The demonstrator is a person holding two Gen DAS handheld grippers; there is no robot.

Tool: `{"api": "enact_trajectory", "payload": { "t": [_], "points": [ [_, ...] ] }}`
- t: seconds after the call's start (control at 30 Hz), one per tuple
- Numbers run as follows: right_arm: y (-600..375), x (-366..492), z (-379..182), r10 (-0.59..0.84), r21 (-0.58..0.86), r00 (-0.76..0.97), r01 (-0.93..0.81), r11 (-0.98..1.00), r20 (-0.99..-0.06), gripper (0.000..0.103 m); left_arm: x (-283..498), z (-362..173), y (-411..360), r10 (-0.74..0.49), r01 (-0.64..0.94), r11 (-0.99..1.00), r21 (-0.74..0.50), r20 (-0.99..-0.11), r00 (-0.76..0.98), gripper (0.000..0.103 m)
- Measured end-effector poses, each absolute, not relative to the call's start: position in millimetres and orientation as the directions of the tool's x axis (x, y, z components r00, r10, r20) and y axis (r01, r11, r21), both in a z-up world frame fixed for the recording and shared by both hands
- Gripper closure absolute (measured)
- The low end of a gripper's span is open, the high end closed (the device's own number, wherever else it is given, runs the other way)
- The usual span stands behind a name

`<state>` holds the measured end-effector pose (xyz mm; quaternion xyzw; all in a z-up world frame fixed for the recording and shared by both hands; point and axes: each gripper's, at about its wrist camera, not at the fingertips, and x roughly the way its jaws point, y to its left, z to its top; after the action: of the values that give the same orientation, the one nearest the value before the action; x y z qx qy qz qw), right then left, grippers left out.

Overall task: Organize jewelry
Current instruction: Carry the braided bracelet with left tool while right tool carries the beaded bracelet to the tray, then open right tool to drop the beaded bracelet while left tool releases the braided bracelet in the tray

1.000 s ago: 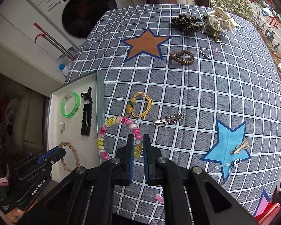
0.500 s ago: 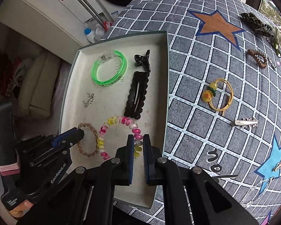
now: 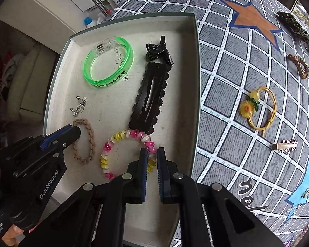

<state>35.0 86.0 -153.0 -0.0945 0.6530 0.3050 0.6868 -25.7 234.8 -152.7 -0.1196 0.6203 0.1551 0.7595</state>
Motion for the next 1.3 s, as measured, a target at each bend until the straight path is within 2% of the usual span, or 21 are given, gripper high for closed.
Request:
{"api": "enact_trajectory", "payload": {
  "t": [0.67,0.73,0.8,0.87,1.3],
  "points": [
    [104.3,52.8,-151.4,0.298,0.261,-0.022,-0.544,0.797,-0.954,0.092,-12.5,-148.7,234.8,0.153,-0.388,0.919,0.068,-0.969,0.193,0.090],
    [104.8,52.5,-149.9,0.303,0.264,-0.020,-0.546,0.795,-0.953,0.090,-12.8,-147.9,235.1,0.153,-0.384,0.921,0.070,-0.969,0.192,0.090],
    [105.1,54.1,-147.4,0.309,0.268,-0.017,-0.546,0.794,-0.951,0.073,-13.5,-146.3,234.3,0.153,-0.381,0.922,0.069,-0.969,0.195,0.090],
    [103.6,54.4,-141.2,0.318,0.267,-0.002,-0.546,0.794,-0.948,0.062,-14.1,-144.6,233.8,0.151,-0.378,0.923,0.067,-0.969,0.198,0.090],
    [65.9,52.7,-98.4,0.343,0.262,0.069,-0.510,0.819,-0.937,0.062,-11.7,-136.9,224.6,0.170,-0.350,0.931,0.098,-0.969,0.180,0.090]
  ]
}}
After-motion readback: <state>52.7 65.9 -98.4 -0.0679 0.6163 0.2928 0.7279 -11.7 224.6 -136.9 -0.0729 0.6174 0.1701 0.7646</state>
